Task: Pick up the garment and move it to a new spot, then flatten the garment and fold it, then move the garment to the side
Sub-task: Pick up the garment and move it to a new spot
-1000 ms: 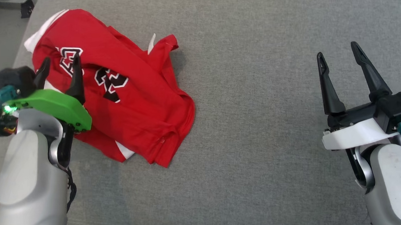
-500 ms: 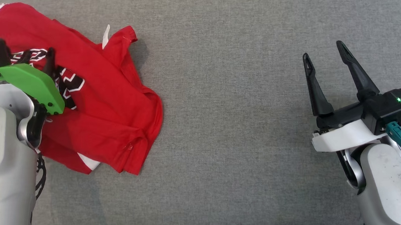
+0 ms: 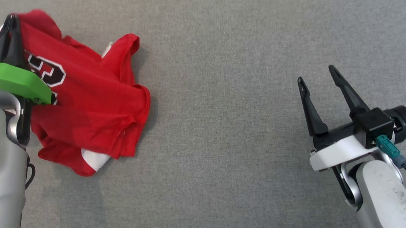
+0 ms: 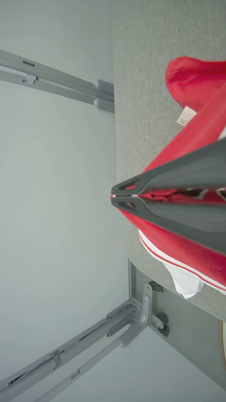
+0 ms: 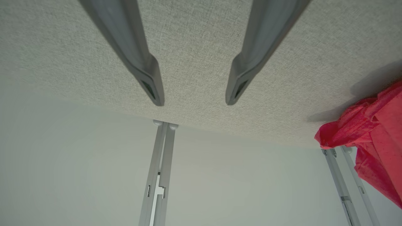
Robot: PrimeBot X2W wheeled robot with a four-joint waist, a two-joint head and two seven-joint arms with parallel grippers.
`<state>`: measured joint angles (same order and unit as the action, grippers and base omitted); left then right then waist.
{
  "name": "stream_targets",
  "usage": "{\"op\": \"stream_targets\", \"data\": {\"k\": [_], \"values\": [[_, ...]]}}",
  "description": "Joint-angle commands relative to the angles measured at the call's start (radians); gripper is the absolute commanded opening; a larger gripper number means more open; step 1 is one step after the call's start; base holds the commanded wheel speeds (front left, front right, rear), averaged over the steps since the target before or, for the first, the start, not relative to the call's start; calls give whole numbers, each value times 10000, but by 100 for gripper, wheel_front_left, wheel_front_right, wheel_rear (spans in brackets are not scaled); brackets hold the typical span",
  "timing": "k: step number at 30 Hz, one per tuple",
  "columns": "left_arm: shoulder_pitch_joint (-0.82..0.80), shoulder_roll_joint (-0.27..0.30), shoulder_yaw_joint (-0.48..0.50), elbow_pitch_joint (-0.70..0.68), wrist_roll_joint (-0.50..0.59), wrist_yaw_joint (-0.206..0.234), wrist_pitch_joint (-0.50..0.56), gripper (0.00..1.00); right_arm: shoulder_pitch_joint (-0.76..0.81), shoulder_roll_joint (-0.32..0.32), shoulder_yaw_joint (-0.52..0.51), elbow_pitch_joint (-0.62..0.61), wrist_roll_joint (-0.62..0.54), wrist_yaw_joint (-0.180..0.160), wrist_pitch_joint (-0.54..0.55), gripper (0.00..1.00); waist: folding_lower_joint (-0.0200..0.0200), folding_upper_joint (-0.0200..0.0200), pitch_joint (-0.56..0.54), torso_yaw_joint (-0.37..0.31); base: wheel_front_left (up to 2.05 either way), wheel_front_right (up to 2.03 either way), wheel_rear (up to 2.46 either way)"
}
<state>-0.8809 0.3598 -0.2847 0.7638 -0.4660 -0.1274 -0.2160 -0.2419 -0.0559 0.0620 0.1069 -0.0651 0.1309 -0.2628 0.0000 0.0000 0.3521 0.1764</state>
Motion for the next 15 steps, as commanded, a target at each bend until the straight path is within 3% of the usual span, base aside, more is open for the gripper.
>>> {"op": "stream_targets", "data": {"k": [1, 15], "values": [[145, 120, 66, -248, 99, 61, -207, 0, 214, -1, 7, 96, 50, -3, -30, 100, 0, 0, -772, 55, 0, 0, 0], [1314, 80, 581, -4288, -27, 882, -360, 0, 594, 41, 222, 370, 712, -3, -30, 100, 0, 0, -2175, -377, 0, 0, 0]]}}
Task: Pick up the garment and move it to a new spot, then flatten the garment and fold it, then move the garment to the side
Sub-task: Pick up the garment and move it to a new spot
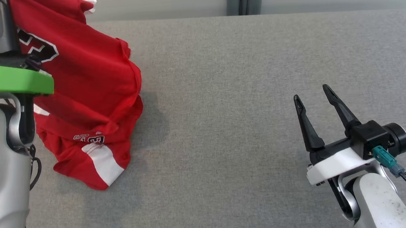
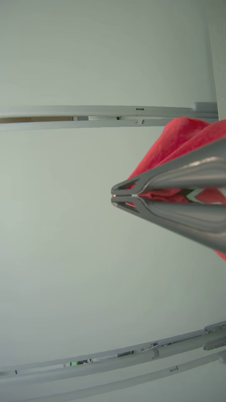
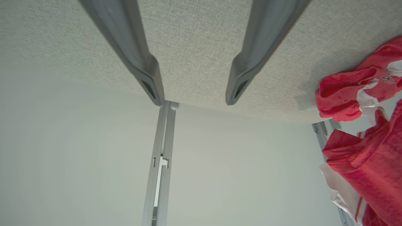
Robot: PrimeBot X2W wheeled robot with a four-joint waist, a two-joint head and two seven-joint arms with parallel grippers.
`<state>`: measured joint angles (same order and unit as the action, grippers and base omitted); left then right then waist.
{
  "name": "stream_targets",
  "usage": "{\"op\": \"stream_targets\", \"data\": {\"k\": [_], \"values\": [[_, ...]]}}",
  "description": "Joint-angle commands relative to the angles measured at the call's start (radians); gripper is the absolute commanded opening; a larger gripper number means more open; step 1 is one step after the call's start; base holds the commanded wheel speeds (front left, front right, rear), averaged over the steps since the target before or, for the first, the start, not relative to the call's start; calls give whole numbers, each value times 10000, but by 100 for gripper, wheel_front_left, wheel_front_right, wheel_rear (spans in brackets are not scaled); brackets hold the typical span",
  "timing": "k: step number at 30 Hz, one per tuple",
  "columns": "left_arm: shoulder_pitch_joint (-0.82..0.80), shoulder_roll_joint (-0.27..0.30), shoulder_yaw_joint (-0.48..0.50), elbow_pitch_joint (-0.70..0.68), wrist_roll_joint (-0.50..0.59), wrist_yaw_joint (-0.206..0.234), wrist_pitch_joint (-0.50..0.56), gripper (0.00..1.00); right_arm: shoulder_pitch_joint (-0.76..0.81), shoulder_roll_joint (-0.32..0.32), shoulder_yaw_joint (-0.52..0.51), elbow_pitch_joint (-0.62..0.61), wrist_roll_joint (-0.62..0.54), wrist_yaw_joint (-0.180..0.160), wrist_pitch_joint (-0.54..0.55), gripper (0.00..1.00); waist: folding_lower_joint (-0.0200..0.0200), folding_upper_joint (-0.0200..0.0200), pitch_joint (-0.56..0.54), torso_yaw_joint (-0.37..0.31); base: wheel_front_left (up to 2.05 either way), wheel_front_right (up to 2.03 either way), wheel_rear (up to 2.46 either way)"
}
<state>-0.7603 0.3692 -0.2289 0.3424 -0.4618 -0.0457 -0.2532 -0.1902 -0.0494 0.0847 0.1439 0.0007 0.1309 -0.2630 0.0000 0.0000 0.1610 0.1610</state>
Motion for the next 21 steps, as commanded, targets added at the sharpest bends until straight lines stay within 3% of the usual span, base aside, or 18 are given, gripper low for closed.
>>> {"op": "stream_targets", "data": {"k": [1, 11, 21], "values": [[177, -42, 13, -398, -84, 105, 70, 0, 101, -24, -13, -6, 104, -3, -28, 100, 0, 0, -301, -280, 0, 0, 0], [375, -509, -616, -2728, -220, 390, 1213, 0, -118, -21, -34, -151, 308, -3, -30, 100, 0, 0, -85, -1340, 0, 0, 0], [68, -1588, -1776, -2844, 70, 554, 1356, 0, -457, -16, -126, -446, 705, -1, -28, 100, 0, 0, 764, -3347, 0, 0, 0]]}}
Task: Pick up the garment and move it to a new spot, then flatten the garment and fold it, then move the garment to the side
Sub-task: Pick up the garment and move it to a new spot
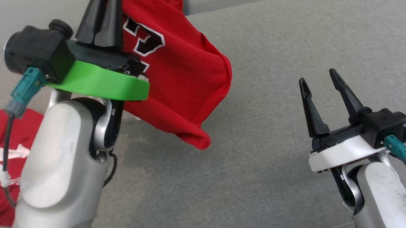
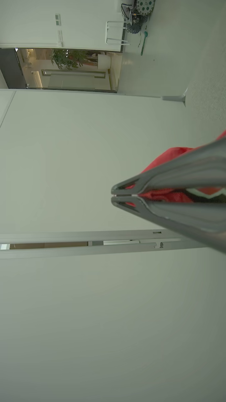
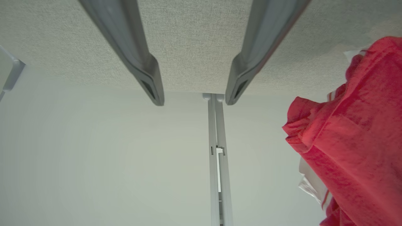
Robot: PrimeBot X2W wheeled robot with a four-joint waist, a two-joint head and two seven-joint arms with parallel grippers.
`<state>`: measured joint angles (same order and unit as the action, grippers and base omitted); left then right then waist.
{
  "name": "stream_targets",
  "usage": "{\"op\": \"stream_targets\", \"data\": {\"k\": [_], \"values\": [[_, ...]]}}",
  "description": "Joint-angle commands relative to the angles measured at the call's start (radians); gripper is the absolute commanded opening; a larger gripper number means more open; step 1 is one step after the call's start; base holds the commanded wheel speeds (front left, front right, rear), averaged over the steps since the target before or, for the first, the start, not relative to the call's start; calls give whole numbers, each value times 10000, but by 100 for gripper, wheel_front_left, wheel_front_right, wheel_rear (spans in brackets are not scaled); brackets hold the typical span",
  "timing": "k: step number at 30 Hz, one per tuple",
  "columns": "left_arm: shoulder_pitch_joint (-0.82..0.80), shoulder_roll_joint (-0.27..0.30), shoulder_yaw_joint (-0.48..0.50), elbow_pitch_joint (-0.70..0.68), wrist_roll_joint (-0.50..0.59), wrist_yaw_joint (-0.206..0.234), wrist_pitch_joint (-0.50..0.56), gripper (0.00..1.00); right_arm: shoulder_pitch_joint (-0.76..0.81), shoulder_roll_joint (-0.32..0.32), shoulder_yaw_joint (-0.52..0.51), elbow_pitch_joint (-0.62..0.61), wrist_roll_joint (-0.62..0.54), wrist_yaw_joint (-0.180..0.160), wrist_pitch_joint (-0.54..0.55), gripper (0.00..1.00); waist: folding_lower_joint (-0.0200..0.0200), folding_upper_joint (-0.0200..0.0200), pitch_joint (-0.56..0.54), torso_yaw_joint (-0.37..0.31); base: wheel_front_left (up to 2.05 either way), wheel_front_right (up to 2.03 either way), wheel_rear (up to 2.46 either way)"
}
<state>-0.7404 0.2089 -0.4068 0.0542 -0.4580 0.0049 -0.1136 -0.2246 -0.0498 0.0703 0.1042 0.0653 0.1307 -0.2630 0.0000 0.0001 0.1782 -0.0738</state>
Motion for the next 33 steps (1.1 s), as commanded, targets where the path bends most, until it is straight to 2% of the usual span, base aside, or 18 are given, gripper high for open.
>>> {"op": "stream_targets", "data": {"k": [1, 6, 13, 19, 20, 21, 26, 33], "values": [[-170, -73, -82, 160, 132, 95, -70, 0, -127, -15, 35, -77, 156, -1, -28, 100, 0, -1, 701, -1258, 0, 0, 0], [-343, -491, -234, 1094, 249, 456, -177, 0, -230, -10, 106, -214, 511, -1, -28, 100, 0, -1, 1177, -2342, 0, 0, 0], [-1132, -349, -291, 2973, 792, 680, -493, 0, -271, -3, 406, -328, 1112, 1, -30, 100, 0, -1, 1776, -3824, 0, 0, 0], [-1891, -374, -146, 4442, 895, 814, -857, 0, -112, 1, 576, -346, 1449, 1, -30, 100, 0, -1, 1915, -4507, 0, 0, 0], [-1984, -378, -125, 4694, 936, 891, -884, 64, -95, -2, 583, -349, 1465, 1, -28, 100, 0, -1, 1911, -4531, 0, 0, 0], [-2075, -388, -130, 4972, 968, 906, -918, 100, -85, -2, 588, -353, 1467, 1, -30, 100, 0, -1, 1899, -4547, 0, 0, 0], [-1998, -575, -147, 5932, 773, 732, -1137, 100, -106, -2, 503, -401, 1321, 1, -30, 100, 0, -1, 1703, -4189, 0, 0, 0], [-1448, -682, 40, 5888, 625, 428, -1496, 100, -206, -20, 252, -397, 763, -1, -30, 100, 0, -1, 1186, -2826, 0, 0, 0]]}}
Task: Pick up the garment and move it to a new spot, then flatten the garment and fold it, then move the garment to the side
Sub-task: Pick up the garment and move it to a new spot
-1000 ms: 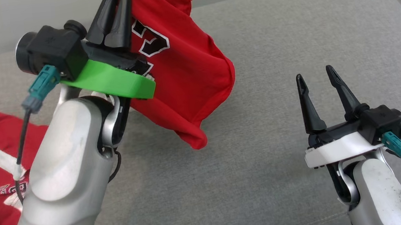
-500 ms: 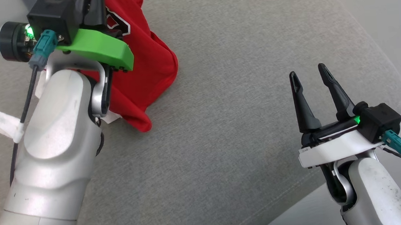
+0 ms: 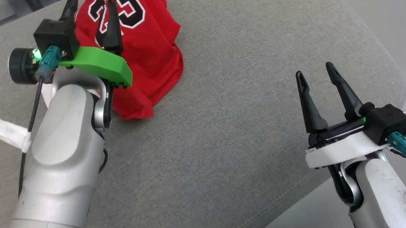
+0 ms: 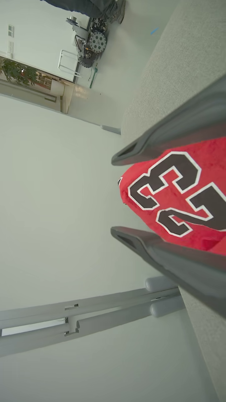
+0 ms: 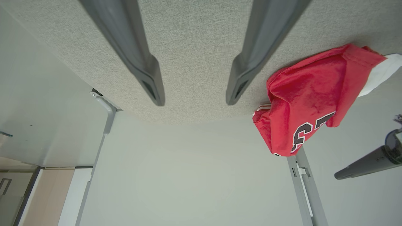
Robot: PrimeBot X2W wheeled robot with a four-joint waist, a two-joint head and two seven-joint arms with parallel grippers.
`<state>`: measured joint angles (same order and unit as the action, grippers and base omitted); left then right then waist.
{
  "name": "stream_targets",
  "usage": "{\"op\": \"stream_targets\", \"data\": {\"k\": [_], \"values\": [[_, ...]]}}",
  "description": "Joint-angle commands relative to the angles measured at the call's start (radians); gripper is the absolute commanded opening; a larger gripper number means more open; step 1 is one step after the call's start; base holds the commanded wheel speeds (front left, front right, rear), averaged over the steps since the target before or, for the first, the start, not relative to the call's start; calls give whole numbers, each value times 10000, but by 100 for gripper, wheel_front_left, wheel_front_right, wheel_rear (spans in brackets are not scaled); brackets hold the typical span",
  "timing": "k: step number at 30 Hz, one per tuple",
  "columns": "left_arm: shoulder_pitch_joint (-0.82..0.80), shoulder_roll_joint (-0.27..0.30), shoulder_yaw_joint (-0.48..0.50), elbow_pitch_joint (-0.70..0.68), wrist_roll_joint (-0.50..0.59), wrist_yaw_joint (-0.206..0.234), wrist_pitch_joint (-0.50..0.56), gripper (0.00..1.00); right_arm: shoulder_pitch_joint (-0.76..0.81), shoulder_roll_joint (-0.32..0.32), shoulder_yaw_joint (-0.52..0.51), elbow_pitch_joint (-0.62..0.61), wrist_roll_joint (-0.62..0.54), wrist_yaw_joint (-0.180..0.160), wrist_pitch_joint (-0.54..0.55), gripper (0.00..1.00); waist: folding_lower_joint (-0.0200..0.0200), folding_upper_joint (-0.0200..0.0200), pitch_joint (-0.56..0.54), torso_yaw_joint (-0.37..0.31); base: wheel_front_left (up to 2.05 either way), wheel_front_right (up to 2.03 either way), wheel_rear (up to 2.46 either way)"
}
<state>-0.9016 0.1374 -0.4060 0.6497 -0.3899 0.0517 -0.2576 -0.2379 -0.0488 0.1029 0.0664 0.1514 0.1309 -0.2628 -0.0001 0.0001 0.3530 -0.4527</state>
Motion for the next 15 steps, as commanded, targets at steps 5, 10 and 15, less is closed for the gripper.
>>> {"op": "stream_targets", "data": {"k": [5, 10, 15], "values": [[1131, 247, 514, -1306, 165, -126, -73, 100, 13, -34, -199, 110, -601, -3, -31, 100, 1, -1, -1079, 2106, 0, 0, 0], [2699, 477, 952, -2829, 605, -399, -68, 100, 202, -32, -234, 283, -1078, -3, -31, 100, 1, -1, -1612, 3150, 0, 0, 0], [4390, 545, 1287, -3919, 1066, -724, -70, 100, 419, -34, -265, 485, -1396, -3, -30, 100, 1, -1, -2086, 3926, 0, 0, 0]]}}
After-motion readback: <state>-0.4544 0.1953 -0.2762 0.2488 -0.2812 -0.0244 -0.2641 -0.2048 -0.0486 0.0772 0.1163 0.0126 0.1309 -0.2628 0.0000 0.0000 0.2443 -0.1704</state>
